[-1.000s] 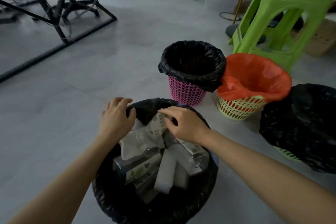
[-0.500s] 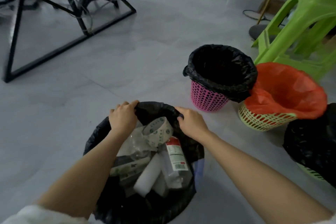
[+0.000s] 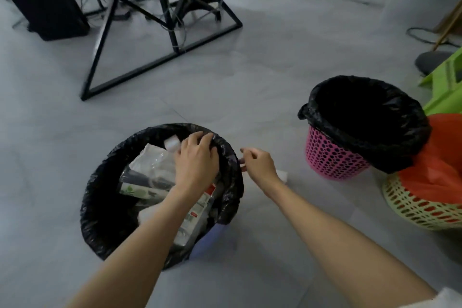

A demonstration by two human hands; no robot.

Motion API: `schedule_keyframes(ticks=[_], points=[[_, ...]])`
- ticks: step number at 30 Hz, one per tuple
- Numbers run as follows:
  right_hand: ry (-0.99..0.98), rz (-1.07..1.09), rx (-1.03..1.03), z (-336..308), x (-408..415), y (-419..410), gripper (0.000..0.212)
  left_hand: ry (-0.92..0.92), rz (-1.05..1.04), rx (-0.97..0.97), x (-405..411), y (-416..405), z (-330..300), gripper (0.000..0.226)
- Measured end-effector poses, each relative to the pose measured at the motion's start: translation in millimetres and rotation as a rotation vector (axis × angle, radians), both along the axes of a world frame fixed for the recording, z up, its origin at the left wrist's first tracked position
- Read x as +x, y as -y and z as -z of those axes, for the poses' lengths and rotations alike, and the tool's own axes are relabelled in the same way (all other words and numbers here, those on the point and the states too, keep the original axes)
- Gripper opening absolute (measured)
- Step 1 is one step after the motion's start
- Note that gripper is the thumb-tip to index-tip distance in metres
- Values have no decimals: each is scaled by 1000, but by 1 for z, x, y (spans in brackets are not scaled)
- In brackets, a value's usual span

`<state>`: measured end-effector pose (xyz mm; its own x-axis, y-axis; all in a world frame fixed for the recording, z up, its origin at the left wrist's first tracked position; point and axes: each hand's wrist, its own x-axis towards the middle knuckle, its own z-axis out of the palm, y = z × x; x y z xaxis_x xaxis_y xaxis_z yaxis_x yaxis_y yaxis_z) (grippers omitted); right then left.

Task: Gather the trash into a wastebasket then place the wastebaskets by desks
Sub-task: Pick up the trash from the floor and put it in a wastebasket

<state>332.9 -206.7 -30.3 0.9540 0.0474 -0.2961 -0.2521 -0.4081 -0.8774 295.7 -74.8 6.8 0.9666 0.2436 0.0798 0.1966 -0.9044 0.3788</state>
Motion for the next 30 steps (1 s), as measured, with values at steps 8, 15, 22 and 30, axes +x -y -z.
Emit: schedule_keyframes(ticks=[8, 15, 22, 30], points=[[-69, -116, -420, 82, 23, 87, 43, -71, -16, 131, 7, 56, 32, 54], [-76, -391, -715, 154, 49, 88, 62, -59, -70, 191, 10, 63, 44, 58], [-115, -490, -901, 202, 61, 90, 68, -35, -86, 198, 11, 65, 45, 60], [-37, -466, -763, 206, 19, 86, 63, -21, -109, 177, 15, 64, 46, 58]])
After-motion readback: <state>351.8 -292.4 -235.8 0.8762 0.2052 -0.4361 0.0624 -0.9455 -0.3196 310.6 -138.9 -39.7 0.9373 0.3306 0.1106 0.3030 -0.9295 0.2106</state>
